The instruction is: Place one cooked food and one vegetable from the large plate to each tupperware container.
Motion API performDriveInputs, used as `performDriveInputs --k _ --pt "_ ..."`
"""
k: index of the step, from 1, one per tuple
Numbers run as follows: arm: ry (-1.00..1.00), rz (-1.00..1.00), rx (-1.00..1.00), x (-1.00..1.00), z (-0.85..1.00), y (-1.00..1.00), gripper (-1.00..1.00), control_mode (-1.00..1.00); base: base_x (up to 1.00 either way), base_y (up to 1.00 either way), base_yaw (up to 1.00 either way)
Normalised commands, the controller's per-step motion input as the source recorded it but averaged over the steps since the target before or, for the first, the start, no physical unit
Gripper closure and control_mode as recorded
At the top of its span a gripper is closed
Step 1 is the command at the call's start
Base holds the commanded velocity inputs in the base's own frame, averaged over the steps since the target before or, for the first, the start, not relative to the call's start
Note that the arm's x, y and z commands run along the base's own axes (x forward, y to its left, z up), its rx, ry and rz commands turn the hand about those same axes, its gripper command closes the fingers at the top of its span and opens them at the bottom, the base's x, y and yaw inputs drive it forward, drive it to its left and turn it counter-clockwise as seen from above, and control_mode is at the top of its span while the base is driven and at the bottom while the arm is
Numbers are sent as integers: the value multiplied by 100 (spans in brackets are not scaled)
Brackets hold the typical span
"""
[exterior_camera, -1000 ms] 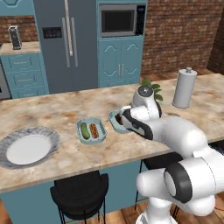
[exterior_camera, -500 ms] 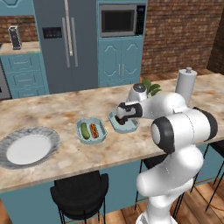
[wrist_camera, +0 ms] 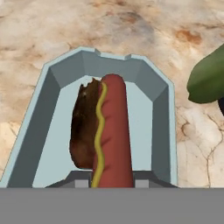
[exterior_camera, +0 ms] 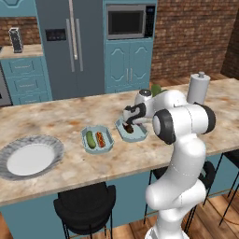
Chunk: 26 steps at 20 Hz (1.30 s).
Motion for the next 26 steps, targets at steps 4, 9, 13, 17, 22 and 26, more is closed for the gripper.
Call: performDriveInputs --k 4,9,13,17,22,26 --pt "0 -6 0 24 -17 0 100 -100 0 0 0" --pt "0 -5 0 12 -27 0 100 -100 0 0 0" --pt "0 -6 0 7 -32 -1 100 -100 0 0 0" --pt "5 -5 0 8 -42 0 100 -100 0 0 0" --pt "2 -4 0 15 -21 0 100 -100 0 0 0" --pt "2 -2 0 11 -15 0 -100 -100 0 0 0"
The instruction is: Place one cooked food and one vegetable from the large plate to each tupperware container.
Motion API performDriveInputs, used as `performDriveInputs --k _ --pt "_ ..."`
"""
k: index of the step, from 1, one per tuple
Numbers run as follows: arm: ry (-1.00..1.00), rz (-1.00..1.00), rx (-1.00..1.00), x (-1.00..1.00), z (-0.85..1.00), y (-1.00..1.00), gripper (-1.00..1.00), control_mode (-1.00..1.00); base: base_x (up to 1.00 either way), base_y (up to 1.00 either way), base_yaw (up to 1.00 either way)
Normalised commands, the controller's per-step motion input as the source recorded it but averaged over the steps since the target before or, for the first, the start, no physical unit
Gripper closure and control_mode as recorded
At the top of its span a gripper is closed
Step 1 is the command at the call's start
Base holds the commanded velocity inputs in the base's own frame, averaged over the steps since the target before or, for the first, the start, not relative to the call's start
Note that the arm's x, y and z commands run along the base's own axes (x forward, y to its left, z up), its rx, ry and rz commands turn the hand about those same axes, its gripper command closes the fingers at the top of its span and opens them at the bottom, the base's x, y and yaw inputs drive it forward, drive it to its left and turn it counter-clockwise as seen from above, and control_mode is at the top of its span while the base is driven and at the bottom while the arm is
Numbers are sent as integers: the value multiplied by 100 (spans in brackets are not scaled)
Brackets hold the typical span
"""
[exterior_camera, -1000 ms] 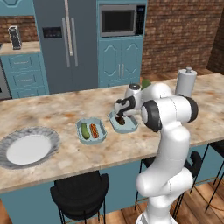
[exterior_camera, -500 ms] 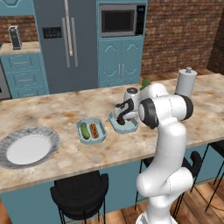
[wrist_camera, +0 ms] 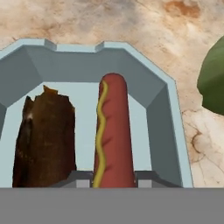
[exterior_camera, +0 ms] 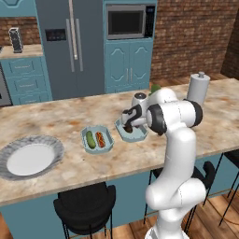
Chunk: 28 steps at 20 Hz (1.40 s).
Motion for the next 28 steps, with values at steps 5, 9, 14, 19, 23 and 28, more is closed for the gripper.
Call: performDriveInputs --k 5,9,14,19,23,28 --pt "0 -1 0 -11 -1 5 -100 -100 0 0 0" --pt "-1 -1 0 -25 4 9 -100 -100 0 0 0" --pt "-3 -6 0 -40 43 5 -100 -100 0 0 0" --pt "0 -11 0 -64 53 0 -100 -100 0 0 0" --pt "-1 -8 0 -85 48 0 -100 -100 0 0 0" --pt "-4 -7 1 -83 67 0 -100 -100 0 0 0"
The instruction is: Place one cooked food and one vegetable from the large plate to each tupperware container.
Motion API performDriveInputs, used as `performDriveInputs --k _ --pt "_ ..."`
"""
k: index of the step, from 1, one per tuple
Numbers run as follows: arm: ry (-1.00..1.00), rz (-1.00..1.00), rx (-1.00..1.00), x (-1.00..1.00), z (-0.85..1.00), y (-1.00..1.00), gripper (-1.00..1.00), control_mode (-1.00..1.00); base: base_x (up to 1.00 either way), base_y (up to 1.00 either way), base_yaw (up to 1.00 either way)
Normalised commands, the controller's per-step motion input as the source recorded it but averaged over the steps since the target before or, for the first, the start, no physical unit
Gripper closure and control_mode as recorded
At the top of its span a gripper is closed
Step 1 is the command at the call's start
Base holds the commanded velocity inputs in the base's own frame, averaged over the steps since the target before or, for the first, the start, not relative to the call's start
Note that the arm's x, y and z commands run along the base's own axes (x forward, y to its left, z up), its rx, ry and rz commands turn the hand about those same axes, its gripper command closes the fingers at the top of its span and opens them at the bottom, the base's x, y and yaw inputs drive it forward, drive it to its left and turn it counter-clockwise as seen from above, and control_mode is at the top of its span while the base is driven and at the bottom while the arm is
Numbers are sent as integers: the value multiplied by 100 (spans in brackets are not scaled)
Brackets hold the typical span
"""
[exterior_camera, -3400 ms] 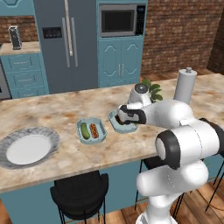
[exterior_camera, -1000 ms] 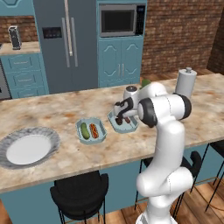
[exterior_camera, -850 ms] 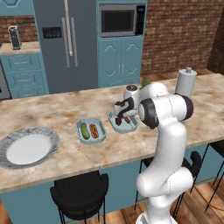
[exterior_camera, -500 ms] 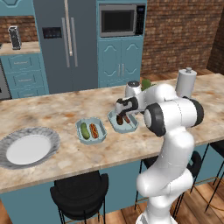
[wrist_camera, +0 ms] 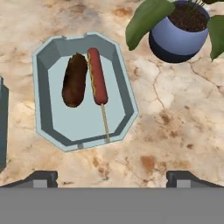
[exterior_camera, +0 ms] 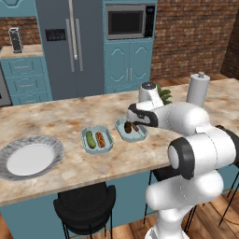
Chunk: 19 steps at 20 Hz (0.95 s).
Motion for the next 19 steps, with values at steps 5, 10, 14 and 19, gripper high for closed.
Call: performDriveInputs --k 5,10,14,19 --pt "-1 -1 0 -84 71 0 -100 -100 0 0 0" --pt "-19 0 6 -100 52 0 -100 -100 0 0 0" --pt "-39 5 7 -100 72 0 -100 -100 0 0 0" --pt "-51 7 2 -100 72 0 -100 -100 0 0 0"
